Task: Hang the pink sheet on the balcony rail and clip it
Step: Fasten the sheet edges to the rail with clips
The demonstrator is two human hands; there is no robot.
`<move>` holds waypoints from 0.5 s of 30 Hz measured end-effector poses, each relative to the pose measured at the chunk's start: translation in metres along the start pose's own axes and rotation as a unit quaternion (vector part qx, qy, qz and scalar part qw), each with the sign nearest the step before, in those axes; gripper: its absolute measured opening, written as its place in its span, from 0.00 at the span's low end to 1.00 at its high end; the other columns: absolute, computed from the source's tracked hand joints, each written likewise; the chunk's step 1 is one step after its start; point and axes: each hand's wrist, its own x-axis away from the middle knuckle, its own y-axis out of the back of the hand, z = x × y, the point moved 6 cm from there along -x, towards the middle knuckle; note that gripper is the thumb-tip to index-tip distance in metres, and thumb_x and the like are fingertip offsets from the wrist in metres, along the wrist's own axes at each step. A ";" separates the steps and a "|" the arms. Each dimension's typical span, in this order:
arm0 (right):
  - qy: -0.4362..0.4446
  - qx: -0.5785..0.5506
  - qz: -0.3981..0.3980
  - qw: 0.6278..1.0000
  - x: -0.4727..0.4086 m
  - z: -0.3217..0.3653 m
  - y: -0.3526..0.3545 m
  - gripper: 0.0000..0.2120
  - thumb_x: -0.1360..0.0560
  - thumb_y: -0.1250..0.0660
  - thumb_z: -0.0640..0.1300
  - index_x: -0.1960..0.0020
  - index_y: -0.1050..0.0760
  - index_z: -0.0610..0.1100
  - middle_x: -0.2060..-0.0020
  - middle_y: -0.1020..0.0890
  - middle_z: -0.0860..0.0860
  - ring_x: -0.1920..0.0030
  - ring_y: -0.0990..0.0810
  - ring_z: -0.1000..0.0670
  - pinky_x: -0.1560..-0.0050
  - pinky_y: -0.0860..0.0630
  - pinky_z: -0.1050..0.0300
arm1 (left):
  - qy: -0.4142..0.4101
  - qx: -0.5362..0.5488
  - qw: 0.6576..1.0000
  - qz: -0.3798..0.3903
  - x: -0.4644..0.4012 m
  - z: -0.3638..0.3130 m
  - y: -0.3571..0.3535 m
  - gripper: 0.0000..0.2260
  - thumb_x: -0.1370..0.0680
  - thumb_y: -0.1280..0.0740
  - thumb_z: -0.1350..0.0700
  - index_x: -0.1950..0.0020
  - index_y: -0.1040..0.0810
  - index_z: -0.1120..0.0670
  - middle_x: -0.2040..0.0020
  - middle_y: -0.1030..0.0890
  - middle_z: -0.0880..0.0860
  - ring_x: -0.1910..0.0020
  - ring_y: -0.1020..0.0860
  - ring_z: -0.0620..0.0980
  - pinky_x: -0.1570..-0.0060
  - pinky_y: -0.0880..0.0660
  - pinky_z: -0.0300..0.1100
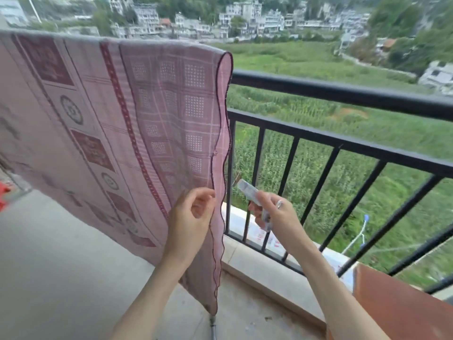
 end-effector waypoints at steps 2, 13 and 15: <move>0.038 0.004 -0.018 0.999 -0.019 0.022 0.000 0.17 0.24 0.41 0.54 0.57 0.25 0.40 0.61 0.16 0.52 0.64 0.20 0.52 0.66 0.25 0.62 | -0.021 -0.019 0.998 -0.052 -0.010 -0.009 0.008 0.07 0.26 0.32 0.58 0.49 0.24 0.50 0.52 0.21 0.49 0.55 0.23 0.43 0.55 0.30 0.25; 0.037 -0.107 0.072 0.991 -0.063 0.047 -0.046 0.19 0.21 0.48 0.54 0.41 0.27 0.45 0.49 0.17 0.46 0.45 0.19 0.49 0.41 0.24 0.58 | -0.023 -0.064 0.992 -0.104 -0.027 -0.006 -0.003 0.13 0.26 0.31 0.60 0.42 0.26 0.56 0.49 0.29 0.47 0.49 0.28 0.46 0.50 0.32 0.24; 0.022 -0.083 0.079 0.993 -0.062 0.038 -0.048 0.22 0.20 0.48 0.54 0.36 0.29 0.41 0.48 0.17 0.45 0.45 0.19 0.49 0.41 0.24 0.59 | -0.013 -0.065 0.993 -0.099 -0.022 0.004 -0.011 0.13 0.27 0.30 0.59 0.44 0.26 0.56 0.50 0.30 0.47 0.50 0.28 0.43 0.52 0.36 0.19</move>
